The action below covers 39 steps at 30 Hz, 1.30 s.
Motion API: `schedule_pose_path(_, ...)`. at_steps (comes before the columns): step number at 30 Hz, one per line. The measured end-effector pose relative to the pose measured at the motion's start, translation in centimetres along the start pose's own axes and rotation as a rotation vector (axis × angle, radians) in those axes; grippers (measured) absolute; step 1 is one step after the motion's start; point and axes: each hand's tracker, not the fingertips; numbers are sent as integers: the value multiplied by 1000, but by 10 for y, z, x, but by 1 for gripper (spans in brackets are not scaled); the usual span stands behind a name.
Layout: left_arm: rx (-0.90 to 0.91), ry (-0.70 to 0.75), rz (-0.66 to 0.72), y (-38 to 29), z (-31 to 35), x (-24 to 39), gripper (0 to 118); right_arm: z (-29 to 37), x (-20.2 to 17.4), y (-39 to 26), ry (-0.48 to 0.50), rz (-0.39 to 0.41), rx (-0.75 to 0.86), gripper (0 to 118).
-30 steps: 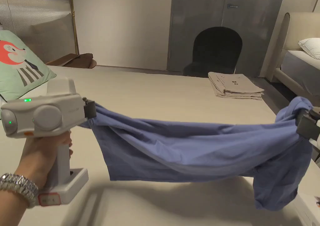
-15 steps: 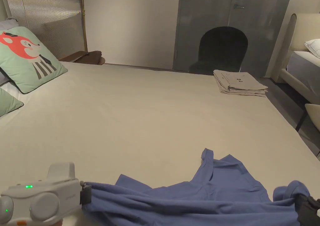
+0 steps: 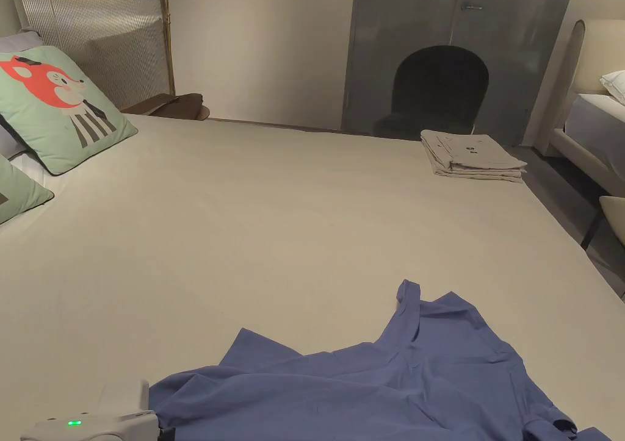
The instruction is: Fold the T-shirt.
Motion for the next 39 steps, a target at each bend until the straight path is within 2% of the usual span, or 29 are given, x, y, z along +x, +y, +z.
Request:
schedule_pose_path(2,9,6,-11,-3,-1,0,6,3,1,-1,5,0,6,7)
schedule_pose_path(3,13,5,-11,-4,0,0,10,5,1,-1,10,3,16,16)
schedule_pose_path(4,22,5,-8,-4,2,0,20,7,0,0,4,18,31,32)
schedule_pose_path(5,35,8,-6,-4,6,-1,41,10,-1,2,1,37,47,57)
schedule_pose_path(6,66,-4,-2,-3,13,-3,72,17,-2,7,-7,68,93,87)
schedule_pose_path(7,116,-37,15,-1,21,-4,90,23,-3,12,0,77,128,100)
schedule_pose_path(8,152,-56,27,2,29,-5,102,30,-4,18,6,77,169,103)
schedule_pose_path(12,366,-50,50,28,72,-2,104,55,-17,52,0,86,398,102)
schedule_pose_path(17,584,-19,58,57,121,9,97,84,-47,91,84,52,602,98)
schedule_pose_path(19,635,-6,70,63,134,11,56,89,-59,100,126,54,660,70)
schedule_pose_path(20,642,2,85,64,138,12,31,91,-64,102,121,54,667,50)
schedule_pose_path(21,654,10,99,65,141,12,6,92,-70,105,116,56,671,19)
schedule_pose_path(22,662,3,103,64,144,11,2,92,-78,107,123,60,682,5)
schedule_pose_path(24,663,-12,102,65,146,9,1,91,-85,110,141,73,687,1)
schedule_pose_path(30,619,-1,89,61,135,4,1,84,-101,111,182,96,654,0)
schedule_pose_path(34,429,2,100,67,96,-8,1,73,-103,106,185,97,613,0)
schedule_pose_path(35,382,4,103,68,84,-11,5,70,-102,105,188,99,598,0)
schedule_pose_path(36,317,9,103,69,70,-14,26,67,-103,103,189,99,587,0)
schedule_pose_path(37,259,8,108,69,55,-17,55,64,-103,101,190,103,575,0)
schedule_pose_path(38,203,2,107,70,42,-19,78,65,-103,99,194,109,567,0)
schedule_pose_path(39,145,-10,113,68,27,-22,93,62,-103,97,191,113,558,0)
